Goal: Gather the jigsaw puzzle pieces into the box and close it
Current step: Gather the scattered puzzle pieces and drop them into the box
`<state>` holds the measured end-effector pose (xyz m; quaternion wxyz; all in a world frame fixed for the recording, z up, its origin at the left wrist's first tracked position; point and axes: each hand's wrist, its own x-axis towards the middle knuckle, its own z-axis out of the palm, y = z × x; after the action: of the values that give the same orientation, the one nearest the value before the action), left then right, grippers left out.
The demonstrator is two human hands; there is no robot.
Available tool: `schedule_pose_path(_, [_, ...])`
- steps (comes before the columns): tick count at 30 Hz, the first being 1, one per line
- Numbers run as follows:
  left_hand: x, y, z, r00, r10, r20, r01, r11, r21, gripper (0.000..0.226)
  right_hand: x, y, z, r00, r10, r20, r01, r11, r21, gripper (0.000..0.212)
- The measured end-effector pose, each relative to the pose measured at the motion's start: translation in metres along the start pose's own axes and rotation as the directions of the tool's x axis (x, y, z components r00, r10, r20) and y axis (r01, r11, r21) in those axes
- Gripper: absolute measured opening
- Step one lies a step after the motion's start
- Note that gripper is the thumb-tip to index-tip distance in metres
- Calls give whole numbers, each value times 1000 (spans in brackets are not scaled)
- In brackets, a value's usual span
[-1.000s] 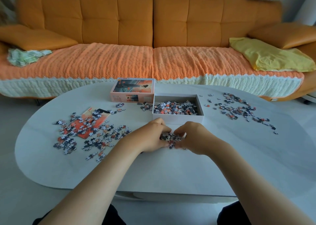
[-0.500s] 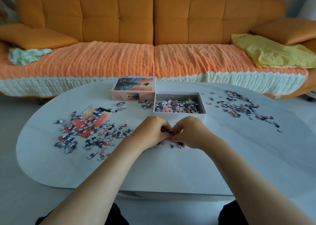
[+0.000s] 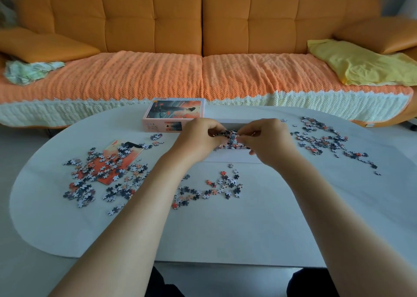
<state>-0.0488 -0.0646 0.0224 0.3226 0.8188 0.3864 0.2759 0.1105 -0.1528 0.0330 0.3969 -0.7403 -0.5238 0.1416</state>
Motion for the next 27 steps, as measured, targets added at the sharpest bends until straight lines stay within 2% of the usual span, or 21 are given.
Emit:
schedule_pose_path(2, [7, -3, 4, 999, 17, -39, -15, 999, 38, 13, 7, 3, 3, 997, -54, -48, 51, 997, -55, 5])
schedule_pose_path(4, [13, -5, 10, 998, 42, -44, -38, 996, 78, 16, 13, 9, 9, 996, -88, -32, 84, 989, -119, 11])
schedule_pose_path(9, [19, -9, 23, 991, 123, 43, -130, 968, 214, 36, 17, 22, 19, 979, -116, 170, 164, 937, -309, 24])
schedule_pose_path(13, [16, -13, 20, 987, 152, 53, -160, 941, 297, 23, 14, 21, 15, 975, -152, 161, 194, 937, -290, 26])
schedule_pose_path(17, [6, -17, 17, 971, 124, 206, -205, 874, 440, 27, 6, 25, 18, 955, -127, 267, 221, 906, -360, 28])
schedule_pose_path(20, [0, -19, 14, 954, 132, 269, -253, 836, 486, 34, 4, 26, 16, 956, -94, 278, 200, 901, -384, 36])
schedule_pose_path(24, [-13, -22, 7, 964, 191, 187, -254, 874, 414, 36, -1, 28, 11, 957, -149, 248, 232, 906, -353, 30])
schedule_pose_path(27, [-24, -25, 2, 958, 279, 60, -282, 893, 350, 26, -9, 26, 11, 948, -274, 163, 312, 901, -302, 22])
